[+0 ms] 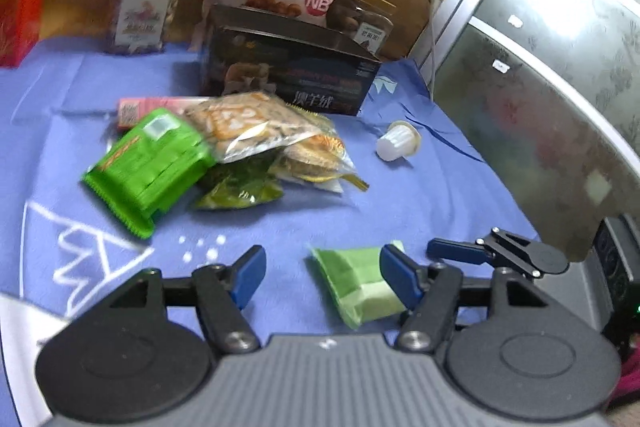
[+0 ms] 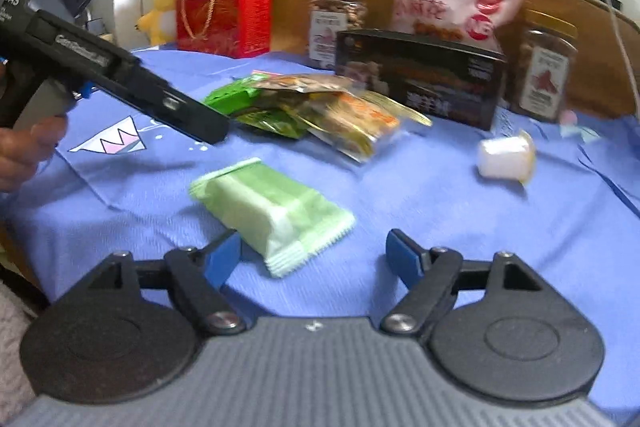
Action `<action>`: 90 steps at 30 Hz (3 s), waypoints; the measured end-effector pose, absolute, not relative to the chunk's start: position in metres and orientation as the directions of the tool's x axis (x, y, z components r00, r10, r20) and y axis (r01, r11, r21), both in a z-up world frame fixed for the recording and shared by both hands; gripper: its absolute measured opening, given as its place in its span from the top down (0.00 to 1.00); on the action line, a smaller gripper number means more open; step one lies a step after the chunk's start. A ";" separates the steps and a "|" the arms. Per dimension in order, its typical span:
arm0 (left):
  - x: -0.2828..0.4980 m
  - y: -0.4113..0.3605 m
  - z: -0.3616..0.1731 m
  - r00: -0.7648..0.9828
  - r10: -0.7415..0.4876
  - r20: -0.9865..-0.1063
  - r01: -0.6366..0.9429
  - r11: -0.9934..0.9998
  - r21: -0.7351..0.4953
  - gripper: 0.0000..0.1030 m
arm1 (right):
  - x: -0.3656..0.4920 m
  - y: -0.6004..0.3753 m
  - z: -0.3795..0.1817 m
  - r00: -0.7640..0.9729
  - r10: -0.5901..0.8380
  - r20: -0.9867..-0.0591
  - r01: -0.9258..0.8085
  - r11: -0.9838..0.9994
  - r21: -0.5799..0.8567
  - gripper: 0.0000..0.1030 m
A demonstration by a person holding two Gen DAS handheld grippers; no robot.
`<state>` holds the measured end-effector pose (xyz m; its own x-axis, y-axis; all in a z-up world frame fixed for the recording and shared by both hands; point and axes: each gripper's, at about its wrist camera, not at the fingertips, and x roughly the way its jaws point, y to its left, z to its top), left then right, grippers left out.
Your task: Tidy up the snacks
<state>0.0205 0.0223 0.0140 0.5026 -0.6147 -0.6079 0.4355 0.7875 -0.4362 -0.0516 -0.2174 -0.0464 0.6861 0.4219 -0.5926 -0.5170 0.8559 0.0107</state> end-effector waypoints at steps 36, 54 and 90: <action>0.237 -0.063 0.047 0.670 -0.530 -0.520 0.492 0.841 -0.224 0.56 | 0.158 -0.210 0.008 0.845 0.234 -0.481 -0.286 0.957 -0.037 0.40; 0.177 -0.009 0.109 0.660 -0.658 -0.362 0.605 0.752 -0.262 0.46 | 0.053 -0.151 -0.020 0.671 0.339 -0.659 -0.373 0.923 0.095 0.07; 0.130 -0.101 0.001 0.407 -0.544 -0.733 0.532 0.794 -0.293 0.33 | 0.037 -0.244 -0.032 0.667 0.361 -0.652 -0.446 0.894 0.040 0.19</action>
